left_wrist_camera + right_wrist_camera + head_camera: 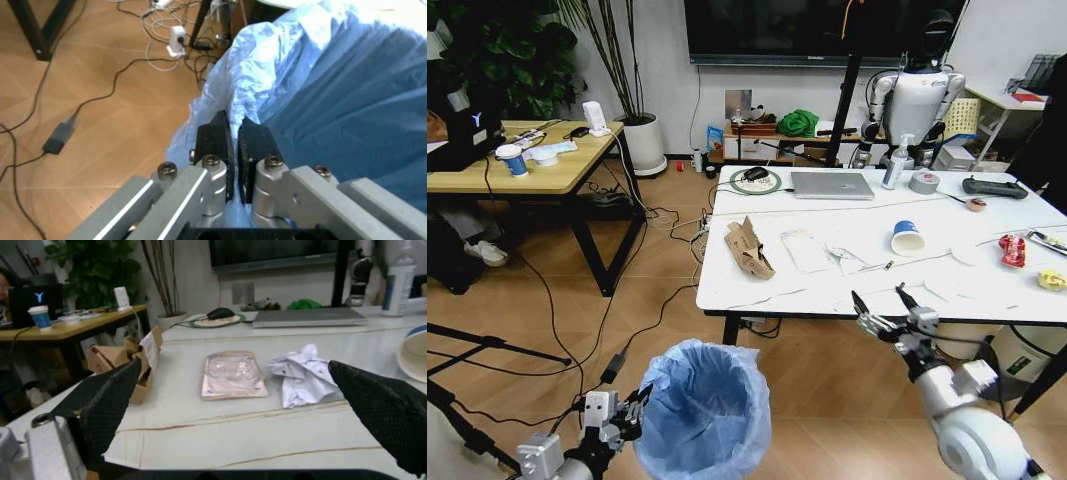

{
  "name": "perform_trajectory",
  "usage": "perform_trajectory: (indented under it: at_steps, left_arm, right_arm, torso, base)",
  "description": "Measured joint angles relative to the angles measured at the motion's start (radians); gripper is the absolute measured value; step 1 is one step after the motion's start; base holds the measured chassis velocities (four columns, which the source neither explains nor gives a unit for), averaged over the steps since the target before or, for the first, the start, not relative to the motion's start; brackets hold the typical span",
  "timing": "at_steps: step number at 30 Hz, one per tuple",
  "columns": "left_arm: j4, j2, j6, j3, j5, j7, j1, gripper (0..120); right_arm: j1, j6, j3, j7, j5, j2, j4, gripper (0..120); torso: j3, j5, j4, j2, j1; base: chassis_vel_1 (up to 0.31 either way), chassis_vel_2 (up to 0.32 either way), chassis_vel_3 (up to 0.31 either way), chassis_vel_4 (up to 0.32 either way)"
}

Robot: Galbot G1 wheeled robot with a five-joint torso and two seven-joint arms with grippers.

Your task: Pick up the trash bin and place the trash from the table into it.

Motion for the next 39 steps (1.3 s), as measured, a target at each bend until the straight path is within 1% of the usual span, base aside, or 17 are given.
perform_trajectory:
  at_steps: [1,2,3,4,7,8,9,10,11,13,16,18,19,24,36,39]
  left_arm:
    - [0.0,0.0,0.0,0.0,0.0,0.0,0.0,0]
    - [-0.001,-0.007,-0.001,-0.004,0.002,0.001,0.005,0]
    - [-0.003,-0.014,-0.002,-0.008,0.004,0.002,0.009,0]
    - [-0.004,-0.024,-0.003,-0.016,0.009,0.003,0.016,0]
    - [-0.006,-0.035,-0.004,-0.027,0.013,0.003,0.026,0]
    - [-0.008,-0.039,-0.005,-0.034,0.015,0.003,0.035,0]
    - [-0.008,-0.039,-0.005,-0.034,0.015,0.003,0.035,0]
    - [-0.009,-0.041,-0.006,-0.037,0.017,0.004,0.042,0]
    - [-0.012,-0.043,-0.007,-0.041,0.021,0.004,0.053,0]
    - [-0.016,-0.043,-0.007,-0.05,0.017,0.004,0.059,0]
    - [-0.02,-0.034,-0.005,-0.065,0.0,0.001,0.054,0]
    - [-0.02,-0.033,-0.005,-0.067,-0.002,0.0,0.053,0]
    - [-0.021,-0.03,-0.003,-0.074,-0.007,-0.002,0.051,0]
    - [-0.022,-0.031,-0.001,-0.074,-0.01,-0.004,0.048,0]
    - [-0.02,-0.024,-0.001,-0.078,-0.019,-0.006,0.039,0]
    - [-0.022,-0.023,-0.001,-0.078,-0.021,-0.007,0.038,0]
  right_arm:
    - [0.0,0.0,0.0,0.0,0.0,0.0,0.0,100]
    - [0.022,0.0,-0.024,-0.002,0.0,-0.005,-0.013,100]
    - [0.045,0.0,-0.048,-0.005,0.0,-0.01,-0.026,100]
    - [0.09,0.0,-0.096,-0.008,-0.002,-0.014,-0.048,100]
    - [0.152,-0.001,-0.16,-0.012,-0.006,-0.017,-0.074,100]
    - [0.204,-0.002,-0.212,-0.01,-0.007,-0.017,-0.095,100]
    - [0.204,-0.002,-0.212,-0.01,-0.007,-0.017,-0.095,100]
    - [0.236,-0.002,-0.242,-0.008,-0.01,-0.017,-0.109,100]
    - [0.303,-0.002,-0.304,-0.003,-0.023,-0.007,-0.145,100]
    - [0.393,-0.009,-0.381,0.013,-0.037,0.023,-0.209,100]
    - [0.473,-0.014,-0.45,0.025,-0.072,0.073,-0.296,100]
    - [0.483,-0.014,-0.458,0.026,-0.076,0.081,-0.307,100]
    - [0.51,-0.017,-0.483,0.031,-0.083,0.105,-0.337,100]
    - [0.573,-0.021,-0.538,0.043,-0.095,0.157,-0.398,100]
    - [0.689,-0.024,-0.609,0.054,-0.098,0.25,-0.487,100]
    - [0.703,-0.024,-0.617,0.054,-0.096,0.256,-0.503,100]
  torso:
    - [0.0,0.0,0.0,0.0,0.0]
    - [0.0,0.0,0.0,0.0,0.0]
    - [0.0,-0.0001,0.0001,0.0,0.0]
    - [0.0,0.0001,0.0,-0.001,0.0]
    - [-0.001,0.0002,0.0001,-0.001,0.0]
    - [-0.001,-0.0002,-0.0001,-0.001,0.0]
    - [-0.001,-0.0002,-0.0001,-0.001,0.0]
    - [-0.001,-0.0001,0.0,-0.001,-0.001]
    - [-0.001,-0.0002,0.0002,-0.002,-0.001]
    - [-0.001,-0.0004,0.0003,-0.002,-0.001]
    - [-0.001,0.0,0.0002,-0.003,-0.001]
    - [-0.001,-0.0002,0.0,-0.003,-0.001]
    - [-0.001,-0.0001,0.0,-0.003,-0.001]
    - [-0.002,-0.0002,0.0,-0.003,-0.001]
    - [-0.002,-0.0004,0.0002,-0.004,-0.002]
    - [-0.002,-0.0003,0.0002,-0.004,-0.002]
  base:
    - [0.0,0.0,0.0,0.0]
    - [0.0,0.0,0.0,0.0]
    - [0.0,0.0,0.0,0.0]
    - [0.0,0.0,0.0,0.0]
    - [0.0,0.0,0.0,0.0]
    - [0.0,0.0,0.0,0.0]
    - [0.0,0.0,0.0,0.0]
    - [0.0,0.0,0.0,0.0]
    - [0.0,0.0,0.0,0.0]
    - [0.0,0.0,0.0,0.0]
    - [0.0,0.0,0.0,0.0]
    - [0.0,0.0,0.0,0.0]
    - [0.0,0.0,0.0,0.0]
    - [0.0,0.0,0.0,0.0]
    - [0.0,0.0,0.0,0.0]
    - [0.0,0.0,0.0,0.0]
